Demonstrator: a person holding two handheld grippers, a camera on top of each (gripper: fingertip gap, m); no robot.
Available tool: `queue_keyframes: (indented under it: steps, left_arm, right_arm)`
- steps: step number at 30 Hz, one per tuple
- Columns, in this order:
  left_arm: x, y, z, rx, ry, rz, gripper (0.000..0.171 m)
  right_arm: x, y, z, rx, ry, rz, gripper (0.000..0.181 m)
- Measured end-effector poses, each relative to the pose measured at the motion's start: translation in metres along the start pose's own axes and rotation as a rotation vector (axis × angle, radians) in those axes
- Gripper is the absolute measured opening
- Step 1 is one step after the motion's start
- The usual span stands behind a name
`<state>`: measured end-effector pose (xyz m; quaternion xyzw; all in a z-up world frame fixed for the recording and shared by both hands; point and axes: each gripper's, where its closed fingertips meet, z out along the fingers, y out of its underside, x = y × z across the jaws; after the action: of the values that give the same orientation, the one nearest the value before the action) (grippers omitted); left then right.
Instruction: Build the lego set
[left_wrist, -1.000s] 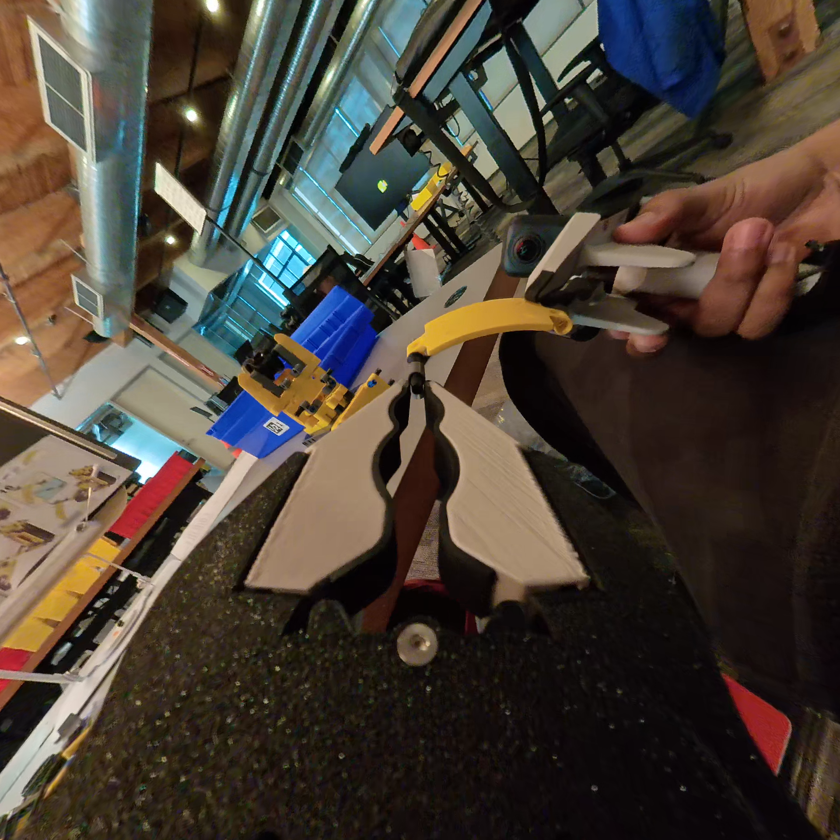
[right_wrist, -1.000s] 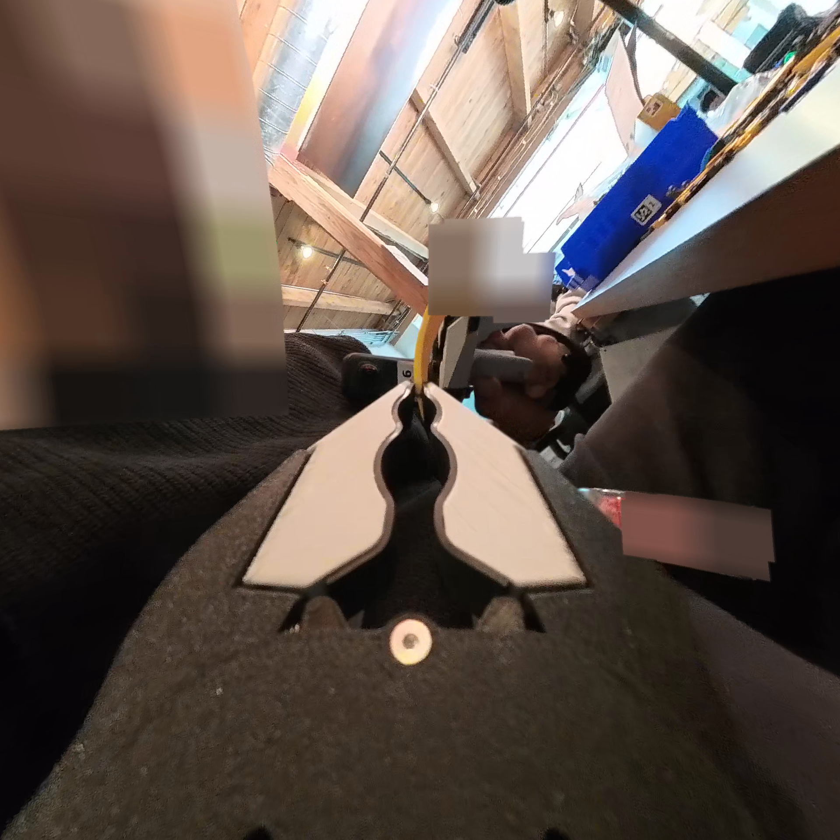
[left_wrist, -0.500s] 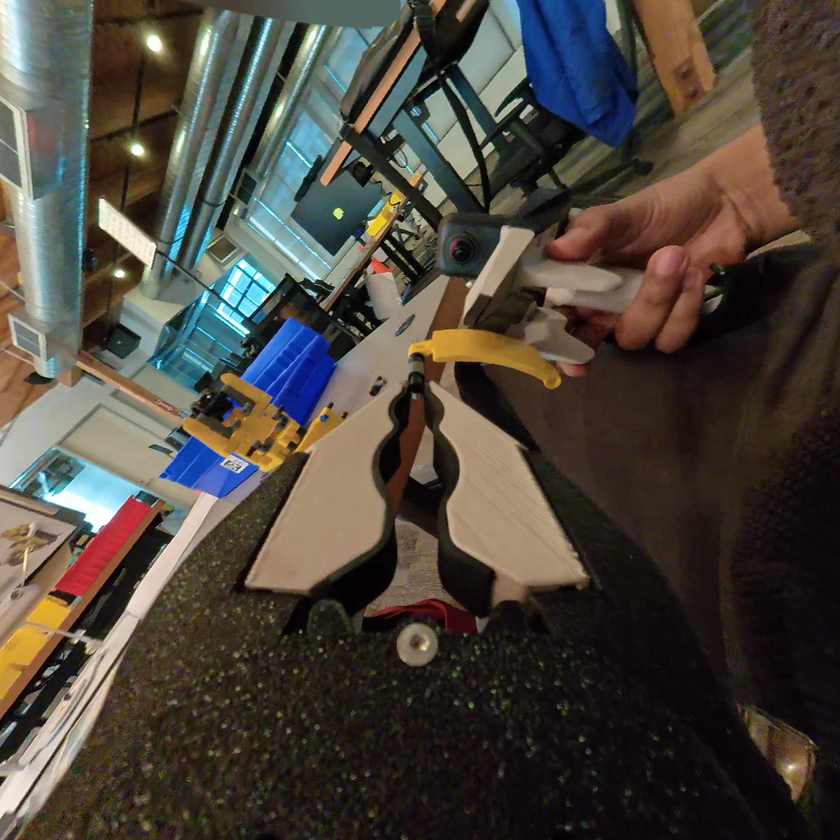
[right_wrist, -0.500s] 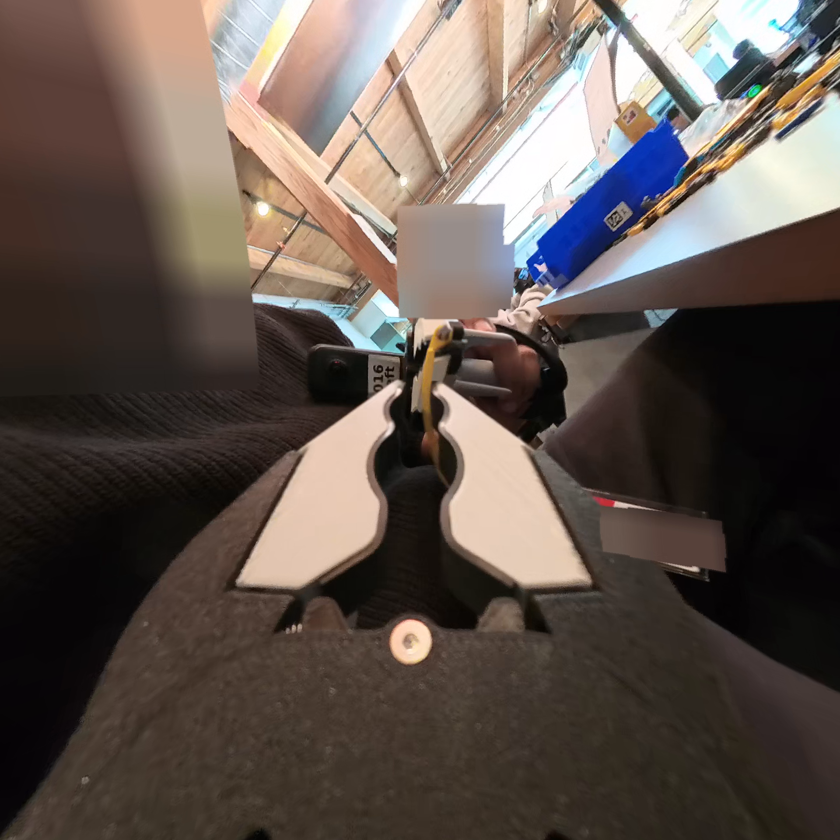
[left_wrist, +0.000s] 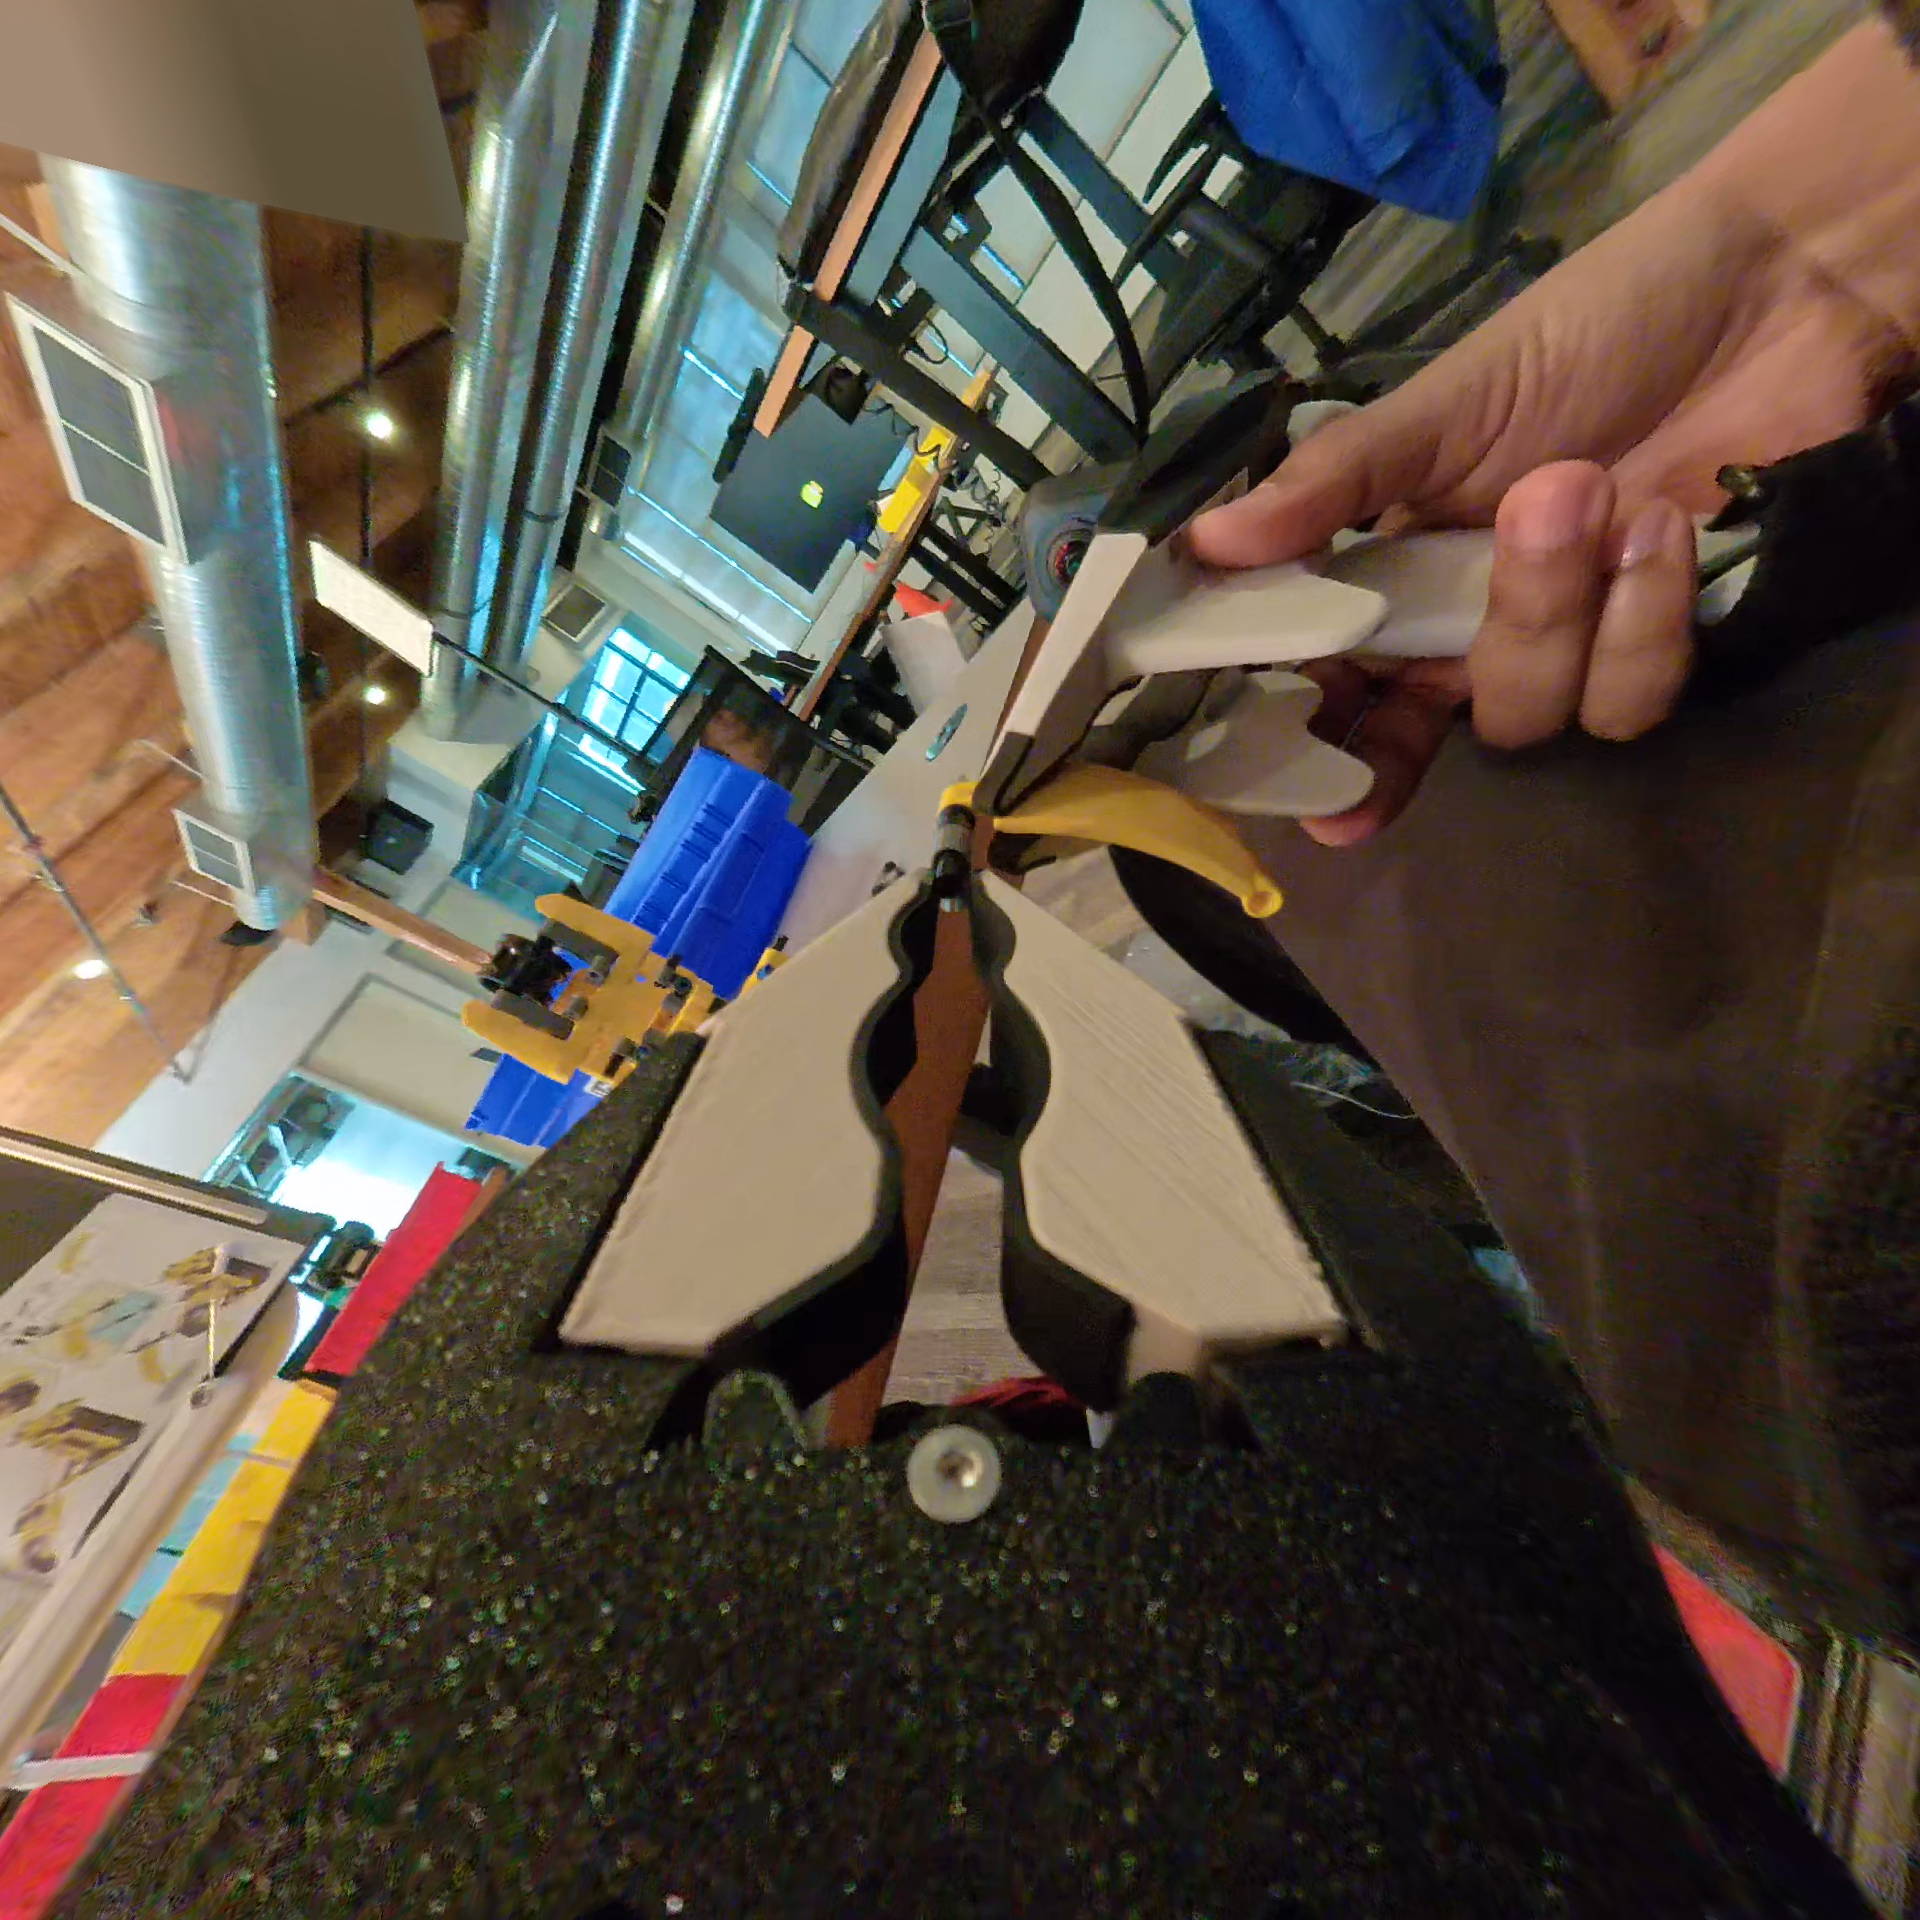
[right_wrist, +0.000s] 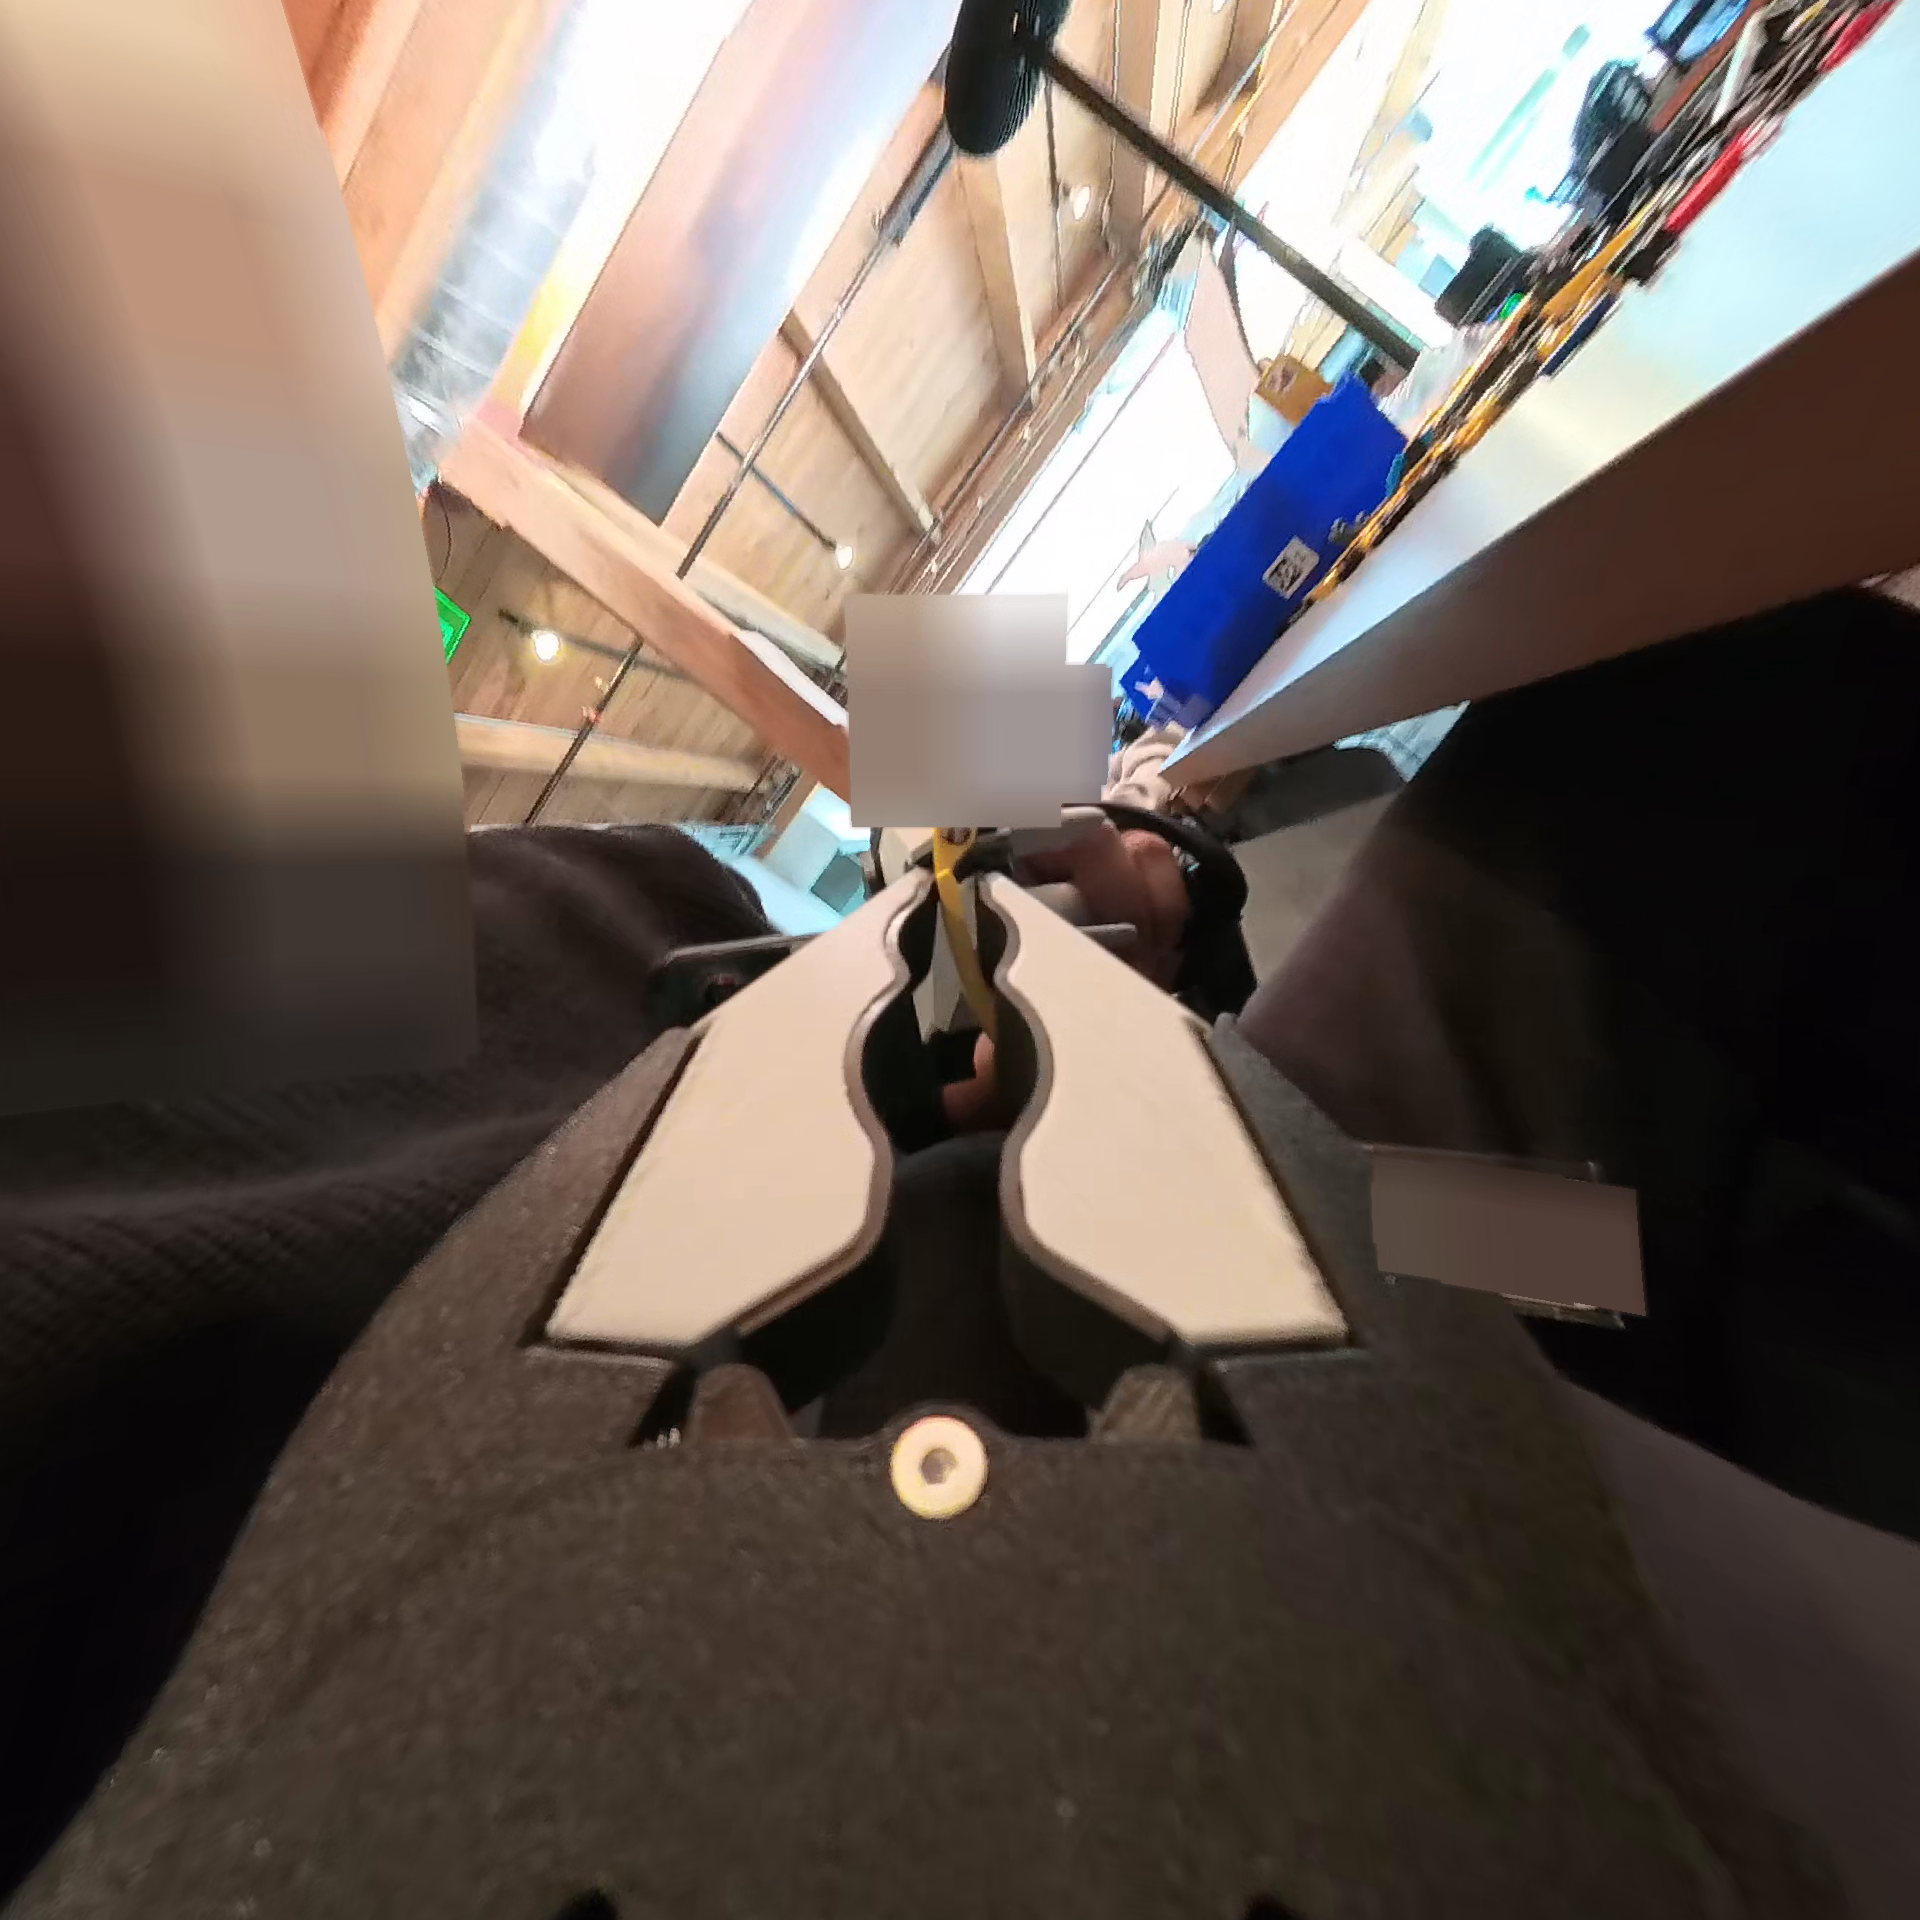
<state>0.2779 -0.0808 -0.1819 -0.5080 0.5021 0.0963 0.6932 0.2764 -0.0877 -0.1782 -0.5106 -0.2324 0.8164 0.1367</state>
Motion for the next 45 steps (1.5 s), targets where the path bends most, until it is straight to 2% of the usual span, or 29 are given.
queue_keyframes:
  steps: [7,11,18,20,22,23,25,28,30,32,36,41,45]
  left_arm:
    - [0.004,0.003,0.003,-0.011,0.017,0.042,0.004]
    - [0.01,0.005,0.004,-0.032,0.035,0.073,0.005]
    - [0.011,0.012,0.007,-0.061,0.082,-0.119,0.007]
    - [0.007,0.015,0.008,-0.064,0.098,-0.22,0.011]
    - [0.006,0.018,0.009,-0.062,0.151,-0.399,0.018]
    - [0.009,0.017,0.01,-0.052,0.211,-0.534,0.023]
    - [0.017,0.007,0.01,-0.002,0.391,-0.901,0.039]
    - [0.008,-0.023,0.001,0.217,0.722,-1.511,0.055]
    - [-0.003,-0.027,-0.006,0.352,0.832,-1.73,0.055]
    - [-0.006,-0.018,-0.004,0.355,0.802,-1.806,0.055]
    - [-0.005,-0.013,-0.001,0.324,0.772,-1.824,0.055]
    - [0.0,-0.006,0.003,0.301,0.777,-1.924,0.053]
    - [0.006,-0.01,0.003,0.298,0.781,-1.867,0.046]
  right_arm:
    - [0.001,-0.005,-0.003,0.051,0.008,0.015,0.013]
    - [0.009,-0.005,-0.005,0.07,0.043,0.037,0.006]
    - [0.0,-0.019,-0.012,0.141,0.016,0.0,0.006]
    - [-0.004,-0.027,-0.016,0.179,0.012,-0.039,0.006]
    - [-0.008,-0.032,-0.019,0.199,0.026,-0.1,0.005]
    - [-0.009,-0.034,-0.019,0.201,0.04,-0.142,0.006]
    - [-0.012,-0.035,-0.017,0.186,0.072,-0.238,0.006]
    - [-0.017,-0.031,-0.011,0.147,0.114,-0.376,0.006]
    - [-0.018,-0.03,-0.008,0.138,0.131,-0.427,0.006]
    - [-0.016,-0.029,-0.007,0.134,0.142,-0.439,0.006]
    - [-0.009,-0.025,-0.003,0.108,0.16,-0.442,0.005]
    - [-0.004,-0.015,0.005,0.045,0.172,-0.488,0.006]
    - [-0.008,-0.012,0.008,0.042,0.126,-0.463,0.006]
